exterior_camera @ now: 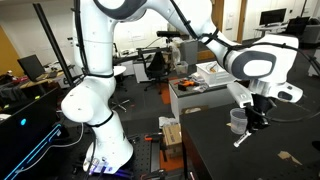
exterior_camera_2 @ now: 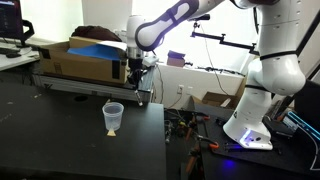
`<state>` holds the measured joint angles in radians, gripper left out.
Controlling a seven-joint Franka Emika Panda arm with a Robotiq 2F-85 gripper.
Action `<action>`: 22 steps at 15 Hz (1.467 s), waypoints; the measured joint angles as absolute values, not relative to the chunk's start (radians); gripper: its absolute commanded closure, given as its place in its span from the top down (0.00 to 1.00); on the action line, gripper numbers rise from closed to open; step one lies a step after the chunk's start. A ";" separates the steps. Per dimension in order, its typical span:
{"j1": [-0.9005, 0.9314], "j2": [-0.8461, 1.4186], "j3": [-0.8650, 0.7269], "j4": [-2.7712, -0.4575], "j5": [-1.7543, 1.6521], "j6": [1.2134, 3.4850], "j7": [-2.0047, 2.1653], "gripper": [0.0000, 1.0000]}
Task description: Remove the marker from the clear cup
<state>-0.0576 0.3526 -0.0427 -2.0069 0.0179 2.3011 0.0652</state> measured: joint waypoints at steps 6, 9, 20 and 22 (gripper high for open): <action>-0.058 0.479 -0.044 -1.915 0.018 2.278 0.065 0.05; -0.052 0.515 -0.040 -1.873 0.017 2.246 0.065 0.44; -0.032 0.550 -0.041 -1.799 0.007 2.198 0.085 1.00; -0.015 0.524 -0.042 -1.809 -0.001 2.220 0.103 1.00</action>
<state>-0.0152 0.5241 -0.0418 -1.8093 -0.0009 2.2200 0.1027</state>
